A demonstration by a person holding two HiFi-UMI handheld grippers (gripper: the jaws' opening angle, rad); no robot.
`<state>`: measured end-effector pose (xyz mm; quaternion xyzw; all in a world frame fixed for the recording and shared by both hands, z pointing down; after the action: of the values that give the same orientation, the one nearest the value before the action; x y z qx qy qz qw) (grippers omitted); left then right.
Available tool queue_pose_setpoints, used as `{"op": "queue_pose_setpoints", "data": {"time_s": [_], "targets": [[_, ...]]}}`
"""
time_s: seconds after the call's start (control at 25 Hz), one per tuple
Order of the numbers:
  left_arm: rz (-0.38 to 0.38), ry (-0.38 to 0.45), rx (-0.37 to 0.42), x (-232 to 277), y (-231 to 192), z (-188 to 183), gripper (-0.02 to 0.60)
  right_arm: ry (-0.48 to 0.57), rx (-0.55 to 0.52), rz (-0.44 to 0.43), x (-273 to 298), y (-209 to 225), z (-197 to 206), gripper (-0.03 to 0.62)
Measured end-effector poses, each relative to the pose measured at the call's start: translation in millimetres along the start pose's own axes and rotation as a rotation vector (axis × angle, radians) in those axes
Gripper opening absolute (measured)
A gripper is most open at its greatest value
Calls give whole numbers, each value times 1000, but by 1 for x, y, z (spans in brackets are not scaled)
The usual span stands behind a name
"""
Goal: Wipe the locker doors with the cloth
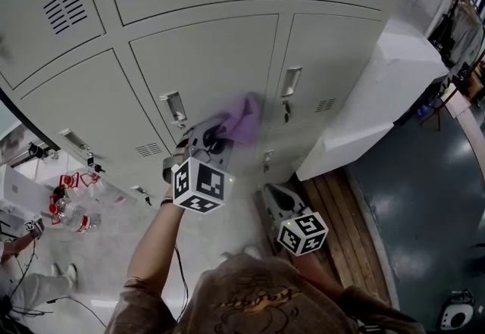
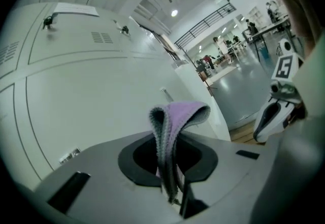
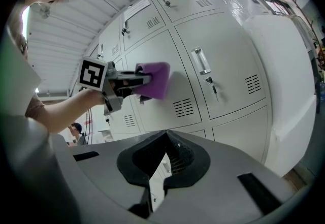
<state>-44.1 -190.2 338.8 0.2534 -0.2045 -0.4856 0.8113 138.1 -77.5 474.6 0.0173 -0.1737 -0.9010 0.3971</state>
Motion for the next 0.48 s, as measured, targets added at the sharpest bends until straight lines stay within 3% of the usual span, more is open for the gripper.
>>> {"op": "queue_pose_setpoints", "data": {"time_s": [0.48], "targets": [[-228, 242, 121, -22, -71, -103, 43, 5, -8, -12, -9, -5, -1, -3]]}}
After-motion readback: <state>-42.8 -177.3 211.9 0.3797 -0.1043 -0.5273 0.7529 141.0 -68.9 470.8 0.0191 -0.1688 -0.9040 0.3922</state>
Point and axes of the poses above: the fingertips, and each gripper's own axes: x forward along the fingers, y to its right, z out of its underside, the point moved 10 cm from there along -x, backward along the fingers, and after that the axes turned 14 degrees about -z, right-handed, at the moved point
